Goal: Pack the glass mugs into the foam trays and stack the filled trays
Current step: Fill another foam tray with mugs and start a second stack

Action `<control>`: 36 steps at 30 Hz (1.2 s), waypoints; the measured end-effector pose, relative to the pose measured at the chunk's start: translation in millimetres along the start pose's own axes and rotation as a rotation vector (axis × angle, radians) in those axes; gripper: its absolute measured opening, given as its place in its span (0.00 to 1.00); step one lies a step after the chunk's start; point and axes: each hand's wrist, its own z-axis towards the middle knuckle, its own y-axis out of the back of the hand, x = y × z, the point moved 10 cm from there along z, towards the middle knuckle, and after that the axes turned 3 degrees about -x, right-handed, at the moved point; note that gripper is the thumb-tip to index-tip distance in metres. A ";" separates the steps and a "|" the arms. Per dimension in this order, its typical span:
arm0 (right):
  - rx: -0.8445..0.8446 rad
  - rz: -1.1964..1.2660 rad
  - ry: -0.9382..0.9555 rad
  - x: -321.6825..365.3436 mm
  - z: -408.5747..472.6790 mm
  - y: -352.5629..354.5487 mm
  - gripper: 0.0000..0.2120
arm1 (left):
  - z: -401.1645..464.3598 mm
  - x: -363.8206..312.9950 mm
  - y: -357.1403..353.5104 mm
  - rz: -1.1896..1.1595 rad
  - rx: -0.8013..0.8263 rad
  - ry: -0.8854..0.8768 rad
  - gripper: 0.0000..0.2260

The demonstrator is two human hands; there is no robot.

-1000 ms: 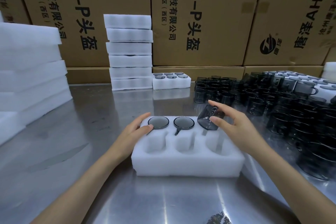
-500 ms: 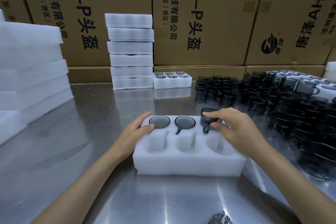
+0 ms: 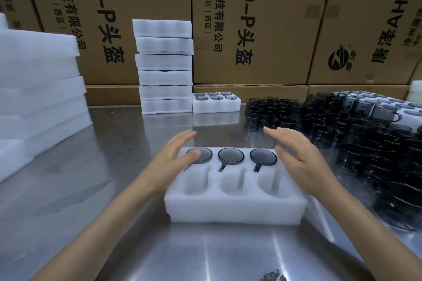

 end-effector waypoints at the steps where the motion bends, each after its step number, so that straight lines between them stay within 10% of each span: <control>1: 0.029 -0.001 -0.025 -3.3 -0.2 -2.9 0.22 | 0.0 -14.7 -1.5 0.044 -0.002 -0.064 0.21; 9: 0.511 -0.066 -0.103 -26.2 -17.6 -49.8 0.23 | -11.9 -70.9 -107.3 0.608 0.423 -0.360 0.30; 16: 0.567 -0.067 -0.128 -28.7 -17.5 -53.6 0.22 | -3.4 -64.9 -122.1 0.671 0.483 -0.300 0.27; 26: -0.086 0.149 -0.412 -79.7 -7.4 -8.0 0.19 | -18.0 -85.9 -97.2 0.612 0.189 -0.399 0.21; 36: -0.251 -0.033 -0.706 -162.1 -1.3 22.3 0.23 | -70.2 -104.8 -81.0 0.705 0.055 -0.741 0.14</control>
